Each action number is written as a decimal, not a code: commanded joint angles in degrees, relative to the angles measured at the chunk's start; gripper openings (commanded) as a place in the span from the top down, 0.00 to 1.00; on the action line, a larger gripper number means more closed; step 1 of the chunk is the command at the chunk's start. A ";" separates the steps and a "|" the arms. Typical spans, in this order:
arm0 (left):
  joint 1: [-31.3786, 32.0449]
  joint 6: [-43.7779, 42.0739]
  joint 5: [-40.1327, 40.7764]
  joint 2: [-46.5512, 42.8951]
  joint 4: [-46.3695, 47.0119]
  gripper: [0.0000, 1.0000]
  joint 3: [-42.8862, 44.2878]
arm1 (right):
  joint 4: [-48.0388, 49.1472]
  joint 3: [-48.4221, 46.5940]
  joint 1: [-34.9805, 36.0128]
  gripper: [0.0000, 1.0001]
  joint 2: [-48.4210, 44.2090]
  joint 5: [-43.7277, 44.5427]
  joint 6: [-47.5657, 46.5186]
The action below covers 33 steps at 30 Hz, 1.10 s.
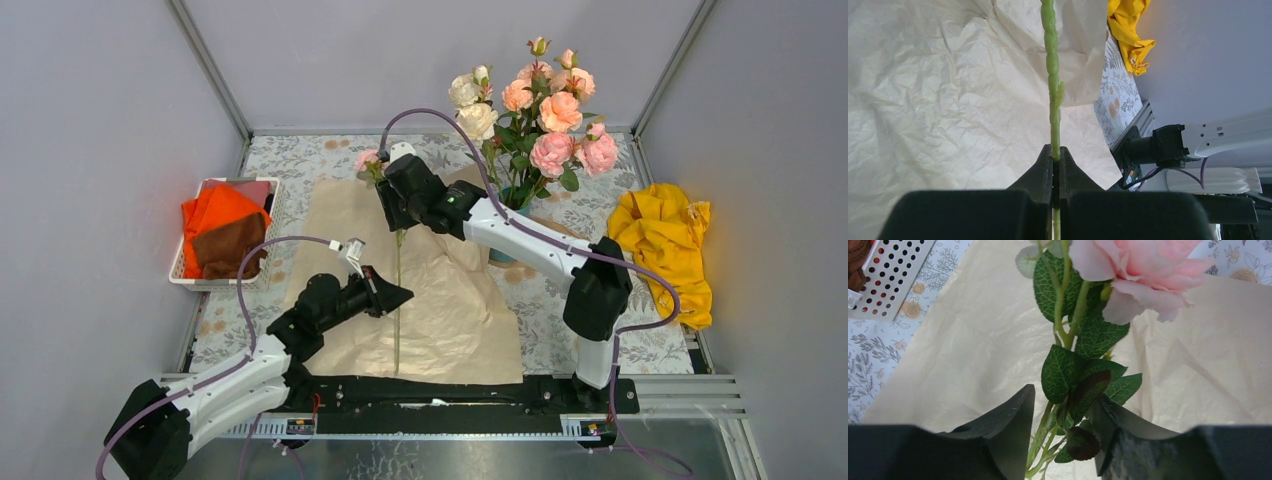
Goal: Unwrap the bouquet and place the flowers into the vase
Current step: Pick up the fake flower from the wrapping paper.
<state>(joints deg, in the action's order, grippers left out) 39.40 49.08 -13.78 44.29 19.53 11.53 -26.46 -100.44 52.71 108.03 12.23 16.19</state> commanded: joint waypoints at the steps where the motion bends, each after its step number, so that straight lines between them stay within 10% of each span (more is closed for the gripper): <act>1: 1.22 -1.62 0.40 0.09 2.87 1.00 1.83 | 1.35 -2.68 -0.68 0.56 0.25 -1.84 -0.63; 11: 2.36 -1.78 2.38 -0.42 0.14 0.96 2.16 | 2.73 -0.22 -0.68 1.00 -2.46 -1.90 -0.89; 25: 2.42 -2.31 7.14 -7.94 -10.11 0.61 3.58 | 7.89 4.26 -0.72 1.00 -14.46 -1.92 -2.93; 33: 2.38 -0.96 7.97 -9.60 -11.21 0.58 2.15 | 13.25 7.95 -0.68 1.00 -25.98 -2.42 -8.79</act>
<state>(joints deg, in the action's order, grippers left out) 41.54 48.01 -7.05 35.38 8.86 13.28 -19.44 -93.41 52.42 88.82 9.76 11.88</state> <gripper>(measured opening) 0.417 0.067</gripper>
